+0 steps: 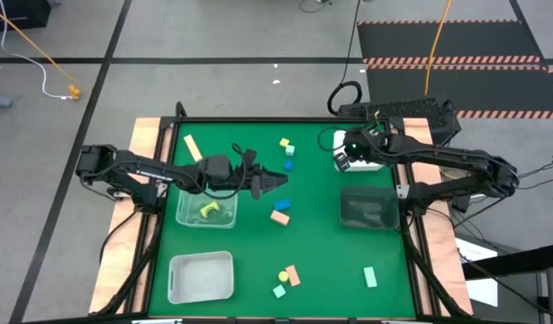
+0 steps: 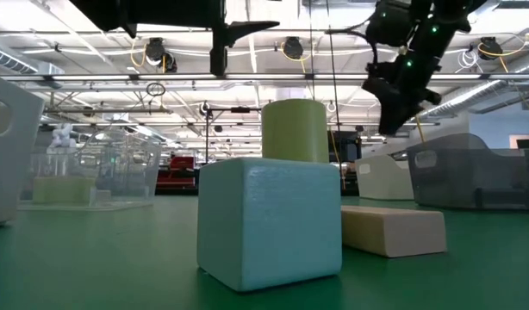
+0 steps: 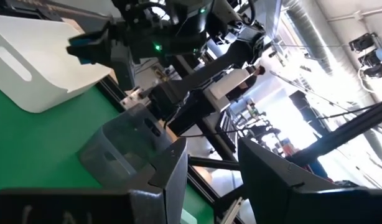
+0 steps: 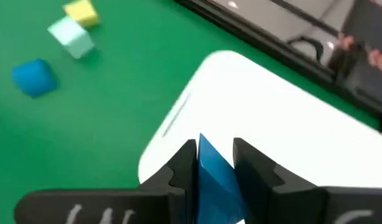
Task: Sort & place blocks by color
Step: Put the blue block into the white bin, then put the brown block into the gray bin
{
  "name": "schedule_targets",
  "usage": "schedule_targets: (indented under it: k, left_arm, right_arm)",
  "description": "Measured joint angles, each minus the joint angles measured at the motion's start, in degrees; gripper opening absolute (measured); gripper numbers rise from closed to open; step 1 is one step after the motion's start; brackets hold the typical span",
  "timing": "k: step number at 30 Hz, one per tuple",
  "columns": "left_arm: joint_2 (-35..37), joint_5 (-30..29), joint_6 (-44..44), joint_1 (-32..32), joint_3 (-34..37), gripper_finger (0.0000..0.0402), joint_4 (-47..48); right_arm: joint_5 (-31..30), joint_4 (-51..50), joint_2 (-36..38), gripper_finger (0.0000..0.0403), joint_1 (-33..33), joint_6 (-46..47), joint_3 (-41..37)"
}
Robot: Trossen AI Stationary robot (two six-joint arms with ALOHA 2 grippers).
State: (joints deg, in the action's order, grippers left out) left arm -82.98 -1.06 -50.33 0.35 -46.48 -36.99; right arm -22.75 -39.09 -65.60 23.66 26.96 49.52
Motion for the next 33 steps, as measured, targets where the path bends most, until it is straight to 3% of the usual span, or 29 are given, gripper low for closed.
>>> schedule_targets:
  k: [7,15,20,33]
  left_arm:
    - [0.0,0.0,-0.2,1.3,0.0,0.0143,0.0]
    - [0.0,0.0,0.6,3.1,0.0,0.0143,0.8]
    - [0.7,0.0,6.4,5.2,0.0,0.0143,4.7]
    - [1.3,-0.5,8.3,12.0,-0.6,0.0143,25.5]
  right_arm:
    - [0.4,0.0,0.0,0.0068,2.6,6.1,-2.5]
    - [0.4,0.8,0.0,0.0222,4.4,8.5,-5.7]
    - [0.4,4.4,0.2,0.0276,4.7,8.1,-5.7]
    - [3.3,14.9,0.4,0.0279,4.9,6.4,-5.7]
